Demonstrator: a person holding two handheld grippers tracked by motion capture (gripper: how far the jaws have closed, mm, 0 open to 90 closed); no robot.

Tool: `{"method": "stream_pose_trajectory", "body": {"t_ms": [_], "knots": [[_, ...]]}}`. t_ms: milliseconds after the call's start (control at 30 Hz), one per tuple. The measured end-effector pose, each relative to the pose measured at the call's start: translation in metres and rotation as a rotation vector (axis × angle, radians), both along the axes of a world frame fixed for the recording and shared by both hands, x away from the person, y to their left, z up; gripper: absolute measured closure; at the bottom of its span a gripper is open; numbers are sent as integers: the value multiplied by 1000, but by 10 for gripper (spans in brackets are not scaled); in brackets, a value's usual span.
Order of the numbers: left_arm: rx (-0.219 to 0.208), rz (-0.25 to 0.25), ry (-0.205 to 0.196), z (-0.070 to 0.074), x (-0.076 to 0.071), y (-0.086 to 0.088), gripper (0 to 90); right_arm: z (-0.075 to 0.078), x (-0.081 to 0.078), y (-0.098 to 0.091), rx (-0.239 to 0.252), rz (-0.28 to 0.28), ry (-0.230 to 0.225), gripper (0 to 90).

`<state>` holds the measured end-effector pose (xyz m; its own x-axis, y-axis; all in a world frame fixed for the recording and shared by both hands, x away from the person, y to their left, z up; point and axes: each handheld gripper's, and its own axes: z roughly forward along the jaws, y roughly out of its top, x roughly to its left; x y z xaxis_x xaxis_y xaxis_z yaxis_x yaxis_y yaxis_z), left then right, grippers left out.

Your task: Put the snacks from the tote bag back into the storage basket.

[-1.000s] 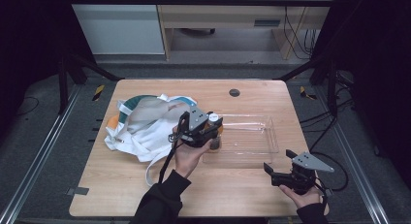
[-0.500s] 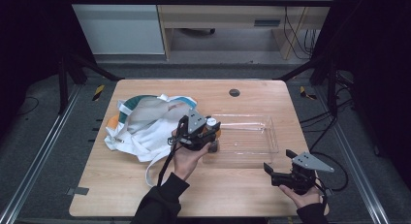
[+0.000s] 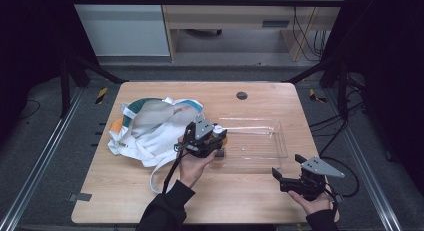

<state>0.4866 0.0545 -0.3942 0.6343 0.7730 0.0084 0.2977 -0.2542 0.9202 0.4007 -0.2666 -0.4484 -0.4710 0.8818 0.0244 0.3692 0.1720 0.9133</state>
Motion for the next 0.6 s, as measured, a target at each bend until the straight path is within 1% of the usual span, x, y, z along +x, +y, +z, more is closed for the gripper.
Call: {"method": "stream_pose_trajectory", "body": {"t_ms": [133, 200, 233, 433, 500, 600], "knots": [[-2, 4, 3, -1, -1, -1, 588, 0, 0, 0, -1, 0, 0, 54], [6, 0, 2, -2, -1, -1, 588, 0, 0, 0, -1, 1, 0, 54], [0, -1, 2, -3, -2, -1, 588, 0, 0, 0, -1, 1, 0, 54], [-4, 1, -15, -5, -5, -2, 587, 0, 0, 0, -1, 1, 0, 54], [-8, 1, -32, -7, -6, -3, 586, 0, 0, 0, -2, 0, -1, 54], [-13, -1, -40, -8, -7, -2, 584, 0, 0, 0, -2, 0, 0, 54]]}}
